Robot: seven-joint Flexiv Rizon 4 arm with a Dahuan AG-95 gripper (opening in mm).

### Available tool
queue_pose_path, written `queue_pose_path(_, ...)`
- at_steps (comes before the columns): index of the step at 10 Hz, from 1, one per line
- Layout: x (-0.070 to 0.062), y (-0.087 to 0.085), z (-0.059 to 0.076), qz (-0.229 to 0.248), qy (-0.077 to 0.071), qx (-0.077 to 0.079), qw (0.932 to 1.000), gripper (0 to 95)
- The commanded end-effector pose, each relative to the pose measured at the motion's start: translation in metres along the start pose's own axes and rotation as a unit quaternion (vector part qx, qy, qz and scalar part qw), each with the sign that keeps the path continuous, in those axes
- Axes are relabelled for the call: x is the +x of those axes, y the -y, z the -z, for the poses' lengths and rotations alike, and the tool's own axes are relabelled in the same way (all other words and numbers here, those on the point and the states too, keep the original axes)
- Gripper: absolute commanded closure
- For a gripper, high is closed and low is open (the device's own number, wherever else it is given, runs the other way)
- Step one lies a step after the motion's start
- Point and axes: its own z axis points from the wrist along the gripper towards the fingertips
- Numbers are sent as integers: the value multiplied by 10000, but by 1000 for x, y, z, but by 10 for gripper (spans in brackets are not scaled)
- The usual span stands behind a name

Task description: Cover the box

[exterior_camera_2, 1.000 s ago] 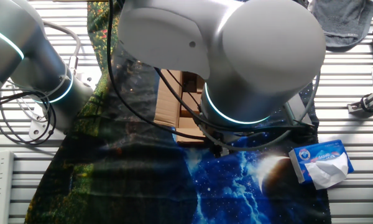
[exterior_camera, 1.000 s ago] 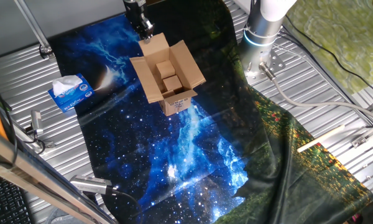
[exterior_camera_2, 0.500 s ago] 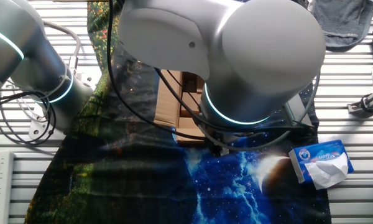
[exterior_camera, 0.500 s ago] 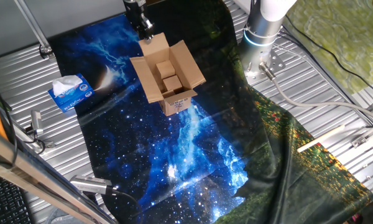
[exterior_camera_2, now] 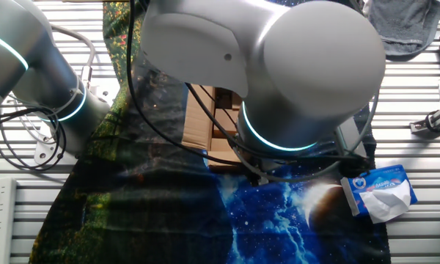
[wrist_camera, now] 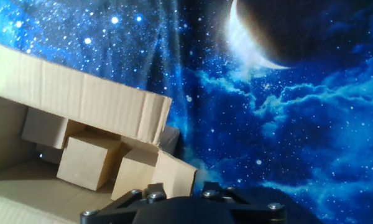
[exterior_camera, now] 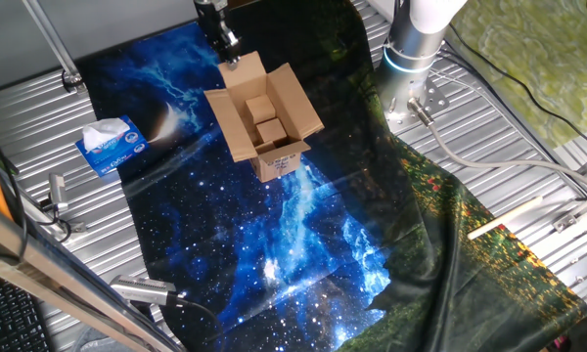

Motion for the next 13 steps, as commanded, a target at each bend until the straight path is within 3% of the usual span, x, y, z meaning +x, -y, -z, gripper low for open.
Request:
queue_pose_path(1,0,0,0,-74,3,-29,10000,760)
queue_pose_path(3,0,0,0,-138,8,-43,9999,760)
queue_pose_path(4,0,0,0,-220,5,-44,9997,950)
queue_pose_path(6,0,0,0,-329,-31,-63,9994,950)
queue_pose_path(13,-2,-1,2,-889,-18,-537,9946,950)
